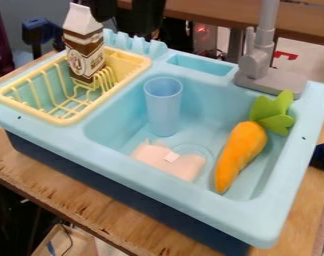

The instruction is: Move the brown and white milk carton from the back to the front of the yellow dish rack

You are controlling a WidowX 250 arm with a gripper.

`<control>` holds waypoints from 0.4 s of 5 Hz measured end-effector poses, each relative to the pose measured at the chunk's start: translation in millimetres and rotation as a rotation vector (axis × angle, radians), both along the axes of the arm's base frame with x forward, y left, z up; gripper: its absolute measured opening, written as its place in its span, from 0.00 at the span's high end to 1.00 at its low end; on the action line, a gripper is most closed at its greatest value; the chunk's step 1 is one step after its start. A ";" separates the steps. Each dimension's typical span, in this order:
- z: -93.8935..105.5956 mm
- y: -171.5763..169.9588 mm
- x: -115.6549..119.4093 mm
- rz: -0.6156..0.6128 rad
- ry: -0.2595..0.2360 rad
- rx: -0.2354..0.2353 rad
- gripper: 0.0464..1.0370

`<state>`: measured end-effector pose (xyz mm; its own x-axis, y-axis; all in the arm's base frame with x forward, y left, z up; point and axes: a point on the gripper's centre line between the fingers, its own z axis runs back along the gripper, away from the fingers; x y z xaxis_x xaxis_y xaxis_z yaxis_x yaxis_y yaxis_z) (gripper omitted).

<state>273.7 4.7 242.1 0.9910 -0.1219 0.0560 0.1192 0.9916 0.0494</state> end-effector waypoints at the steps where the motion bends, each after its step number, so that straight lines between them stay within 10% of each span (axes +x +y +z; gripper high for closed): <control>1: -7.4 0.2 1.2 -0.002 0.028 -0.001 0.04; 2: -2.6 21.8 8.4 -0.032 0.031 0.000 0.04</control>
